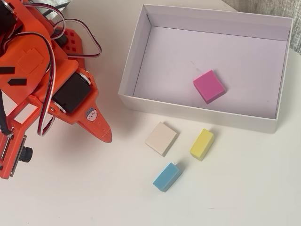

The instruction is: Grasp the pink cuboid and put it in the bin.

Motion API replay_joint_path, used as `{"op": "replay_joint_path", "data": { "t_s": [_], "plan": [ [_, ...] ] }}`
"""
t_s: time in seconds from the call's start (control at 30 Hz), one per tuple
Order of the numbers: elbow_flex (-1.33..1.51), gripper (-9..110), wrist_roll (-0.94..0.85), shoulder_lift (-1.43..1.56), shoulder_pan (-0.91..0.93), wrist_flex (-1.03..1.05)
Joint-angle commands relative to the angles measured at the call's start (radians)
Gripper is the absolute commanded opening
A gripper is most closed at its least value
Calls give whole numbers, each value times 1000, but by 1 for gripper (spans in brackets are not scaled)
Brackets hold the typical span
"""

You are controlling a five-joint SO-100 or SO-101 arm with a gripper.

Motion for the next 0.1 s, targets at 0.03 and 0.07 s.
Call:
{"op": "replay_joint_path", "data": {
  "t_s": [0.03,0.07],
  "plan": [
    [0,-8,-14,-3,5,-17],
    [0,-8,-14,-3,5,-17]
  ]
}}
